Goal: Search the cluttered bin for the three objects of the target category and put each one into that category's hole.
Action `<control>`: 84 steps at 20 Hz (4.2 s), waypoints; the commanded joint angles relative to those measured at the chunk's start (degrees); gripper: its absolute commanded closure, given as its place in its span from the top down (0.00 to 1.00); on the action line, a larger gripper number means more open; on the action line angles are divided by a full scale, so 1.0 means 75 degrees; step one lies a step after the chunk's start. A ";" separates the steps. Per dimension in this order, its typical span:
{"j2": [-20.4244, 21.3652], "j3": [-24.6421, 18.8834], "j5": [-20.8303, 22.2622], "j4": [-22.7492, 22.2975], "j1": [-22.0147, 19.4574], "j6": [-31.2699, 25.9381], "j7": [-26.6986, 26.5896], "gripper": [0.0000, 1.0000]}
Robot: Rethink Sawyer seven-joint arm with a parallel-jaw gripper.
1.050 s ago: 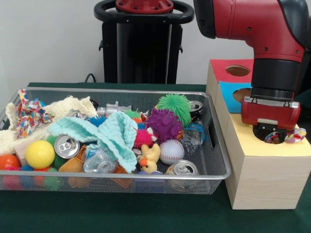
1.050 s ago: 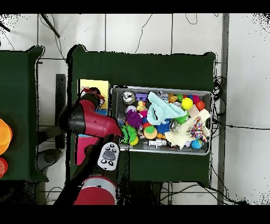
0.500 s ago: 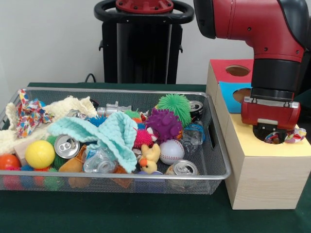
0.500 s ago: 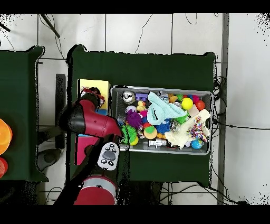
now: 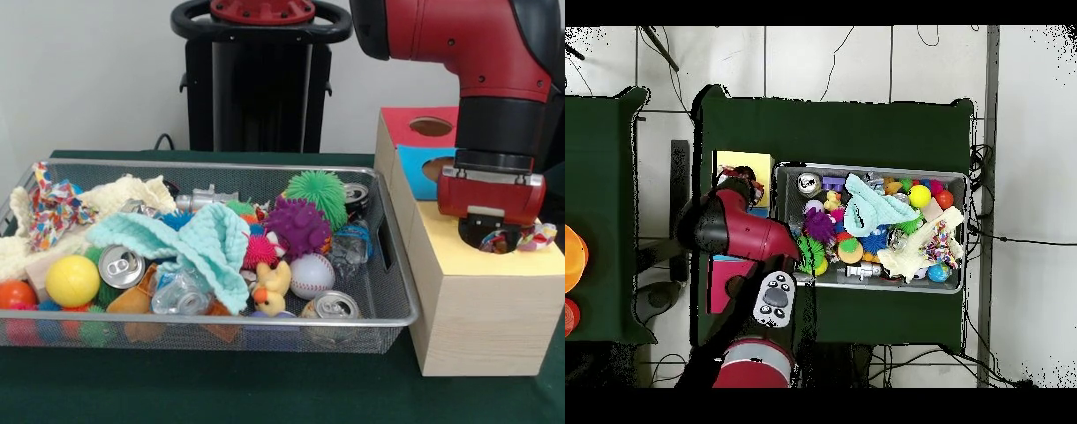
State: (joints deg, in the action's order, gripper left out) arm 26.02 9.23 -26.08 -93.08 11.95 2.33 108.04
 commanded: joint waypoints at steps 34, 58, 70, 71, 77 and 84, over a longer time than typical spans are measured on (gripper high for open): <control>0.1563 0.0293 0.2166 -0.1165 -0.0489 -0.3124 0.0854 1.00; 0.1929 0.0803 0.1991 -0.0694 0.0160 -0.4093 0.1204 0.00; 0.1048 0.1178 0.1479 -0.0041 0.0719 -0.3812 0.2028 0.00; 0.1021 0.1208 0.1452 -0.0020 0.0745 -0.3819 0.2038 0.00; 0.0798 0.1434 0.1305 0.0134 0.0945 -0.3864 0.2135 0.00; 0.0970 0.0923 0.0660 -0.0111 0.0772 -0.3042 0.2227 0.00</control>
State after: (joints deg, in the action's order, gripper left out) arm 35.12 19.81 -17.09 -94.58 18.95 -22.13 108.31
